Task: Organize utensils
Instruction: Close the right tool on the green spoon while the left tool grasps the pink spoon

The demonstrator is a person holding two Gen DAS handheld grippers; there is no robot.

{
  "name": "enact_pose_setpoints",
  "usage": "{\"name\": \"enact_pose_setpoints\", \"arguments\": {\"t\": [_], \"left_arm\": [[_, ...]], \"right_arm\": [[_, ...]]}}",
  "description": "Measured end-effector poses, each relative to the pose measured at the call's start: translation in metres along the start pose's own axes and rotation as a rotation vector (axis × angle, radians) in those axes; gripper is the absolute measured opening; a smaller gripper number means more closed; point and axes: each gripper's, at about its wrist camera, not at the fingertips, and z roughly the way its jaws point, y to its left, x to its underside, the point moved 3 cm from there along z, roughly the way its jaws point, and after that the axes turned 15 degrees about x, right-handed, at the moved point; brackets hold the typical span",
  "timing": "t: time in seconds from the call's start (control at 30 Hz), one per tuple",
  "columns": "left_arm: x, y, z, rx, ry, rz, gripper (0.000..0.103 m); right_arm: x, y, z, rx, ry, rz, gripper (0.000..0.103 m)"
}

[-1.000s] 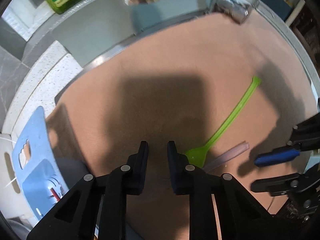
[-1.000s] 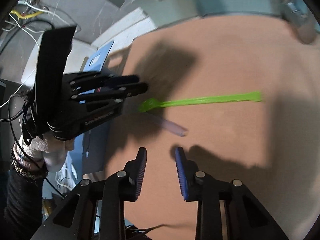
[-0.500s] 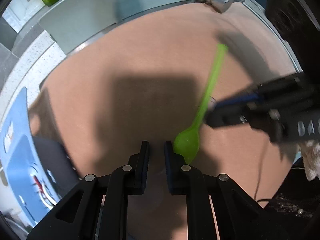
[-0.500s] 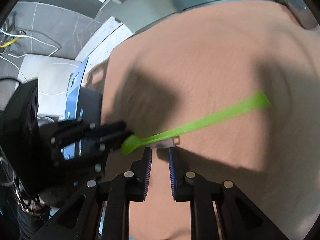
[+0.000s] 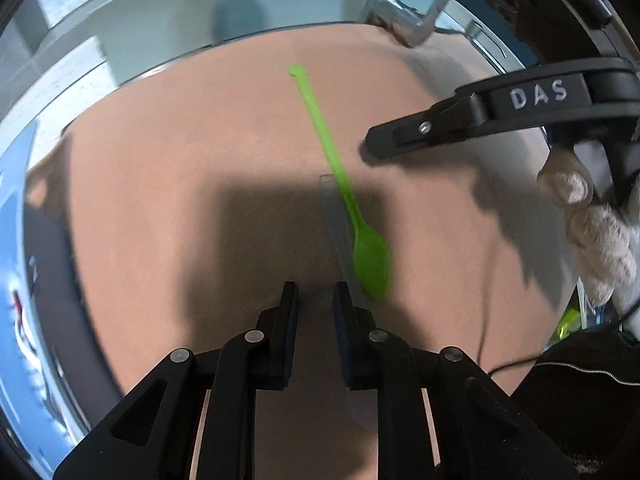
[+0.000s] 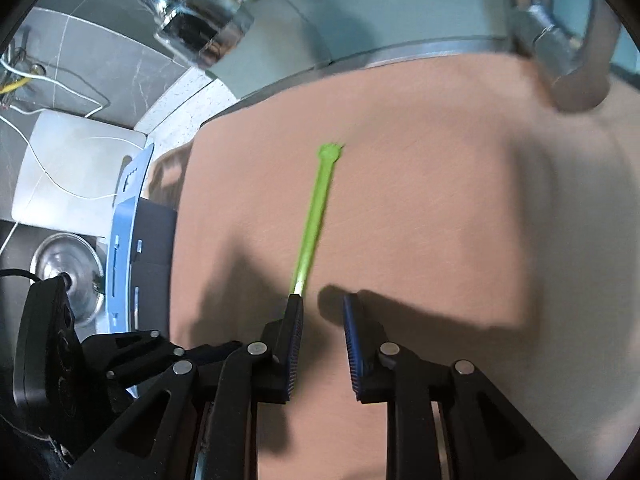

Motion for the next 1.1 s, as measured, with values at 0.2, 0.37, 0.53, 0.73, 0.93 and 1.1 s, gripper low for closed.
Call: {"name": "enact_pose_setpoints", "arguments": {"t": [0.2,0.37,0.53,0.73,0.93,1.1], "left_arm": [[0.025,-0.015,-0.025,-0.001,-0.069,-0.030,0.041],[0.022,-0.038,-0.020,0.007,-0.070,-0.004,0.041],[0.024,-0.036,0.000,-0.054,-0.034,-0.014,0.041],[0.037,-0.018,-0.005,-0.086,-0.059,-0.082,0.028],[0.030,-0.018,-0.002,-0.102,-0.074,-0.089,0.023],[0.011,-0.016,0.003,-0.112,-0.100,-0.093,0.013]], "right_arm": [[-0.007,0.021,-0.002,0.037,-0.012,-0.076,0.028],[-0.006,0.035,0.011,0.142,0.002,-0.117,0.028],[-0.007,0.039,0.014,0.220,0.001,-0.163,0.023],[-0.004,0.028,0.011,0.243,0.009,-0.194,0.019],[0.002,0.017,0.007,0.237,0.031,-0.190,0.019],[0.008,0.007,0.005,0.210,0.043,-0.170,0.019]]}}
